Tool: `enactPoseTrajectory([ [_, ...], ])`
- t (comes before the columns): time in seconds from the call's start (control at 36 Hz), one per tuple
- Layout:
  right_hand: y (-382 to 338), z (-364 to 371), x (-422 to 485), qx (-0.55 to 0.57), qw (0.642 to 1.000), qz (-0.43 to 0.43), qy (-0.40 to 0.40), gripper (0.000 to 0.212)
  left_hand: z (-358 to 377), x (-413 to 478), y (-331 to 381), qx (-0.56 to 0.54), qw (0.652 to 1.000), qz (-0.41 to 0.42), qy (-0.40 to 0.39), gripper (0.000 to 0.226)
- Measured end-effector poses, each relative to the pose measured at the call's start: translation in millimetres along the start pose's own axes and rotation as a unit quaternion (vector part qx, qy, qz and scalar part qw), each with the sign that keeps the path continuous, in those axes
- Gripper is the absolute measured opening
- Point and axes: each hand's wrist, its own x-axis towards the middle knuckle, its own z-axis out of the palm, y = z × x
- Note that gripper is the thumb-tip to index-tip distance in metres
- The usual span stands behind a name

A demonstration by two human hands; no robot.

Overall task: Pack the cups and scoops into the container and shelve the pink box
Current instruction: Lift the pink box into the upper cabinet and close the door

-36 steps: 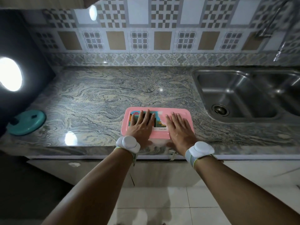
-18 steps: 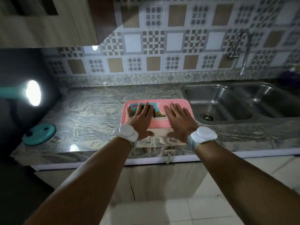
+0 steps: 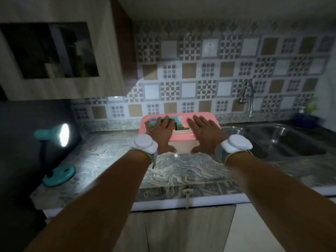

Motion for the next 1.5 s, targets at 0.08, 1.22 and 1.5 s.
enactPoseTrajectory([
  [0.08, 4.6, -27.0, 4.7, -0.015, 1.0, -0.007, -0.007, 0.119, -29.2, 1.4, 4.0, -0.002, 1.0, -0.006, -0.011, 0.111],
  [1.22, 109.4, -331.3, 187.4, -0.11, 0.956, 0.009, 0.272, 0.107, -357.3, 165.8, -35.5, 0.138, 0.962, -0.041, 0.234, 0.102],
  [1.5, 122.1, -366.0, 238.0, -0.12, 0.94, 0.018, 0.318, 0.107, -399.9, 219.8, -65.5, 0.148, 0.949, -0.042, 0.275, 0.101],
])
